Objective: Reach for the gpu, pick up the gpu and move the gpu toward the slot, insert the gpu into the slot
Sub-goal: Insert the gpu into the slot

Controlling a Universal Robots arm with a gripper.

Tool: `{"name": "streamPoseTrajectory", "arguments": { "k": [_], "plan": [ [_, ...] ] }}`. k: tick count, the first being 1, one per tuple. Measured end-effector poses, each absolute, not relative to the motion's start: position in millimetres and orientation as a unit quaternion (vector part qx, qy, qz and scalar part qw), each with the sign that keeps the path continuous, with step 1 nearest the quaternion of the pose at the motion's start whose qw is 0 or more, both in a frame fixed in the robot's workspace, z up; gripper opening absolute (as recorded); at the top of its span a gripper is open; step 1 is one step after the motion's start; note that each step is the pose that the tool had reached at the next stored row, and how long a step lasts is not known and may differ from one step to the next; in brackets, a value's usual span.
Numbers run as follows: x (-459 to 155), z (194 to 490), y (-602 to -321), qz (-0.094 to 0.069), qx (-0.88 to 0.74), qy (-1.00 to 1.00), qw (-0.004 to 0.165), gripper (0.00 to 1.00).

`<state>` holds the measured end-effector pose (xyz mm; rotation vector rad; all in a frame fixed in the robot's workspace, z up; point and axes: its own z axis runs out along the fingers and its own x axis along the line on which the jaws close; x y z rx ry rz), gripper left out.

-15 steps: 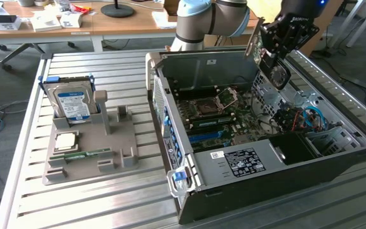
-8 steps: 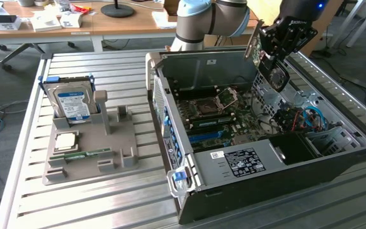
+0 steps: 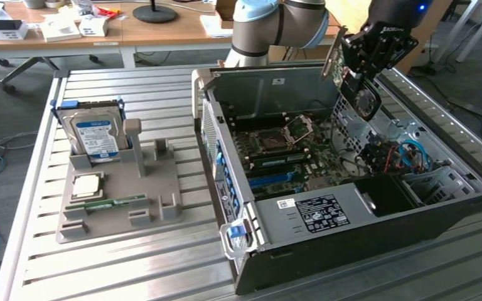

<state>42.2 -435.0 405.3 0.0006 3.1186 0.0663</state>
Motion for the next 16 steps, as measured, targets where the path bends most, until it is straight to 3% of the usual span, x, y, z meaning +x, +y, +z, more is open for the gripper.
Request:
{"name": "streamPoseTrajectory", "arguments": {
  "k": [16],
  "plan": [
    [42.2, 404.9, -435.0, 0.022, -0.060, 0.998, 0.010, 0.26]
  ]
}}
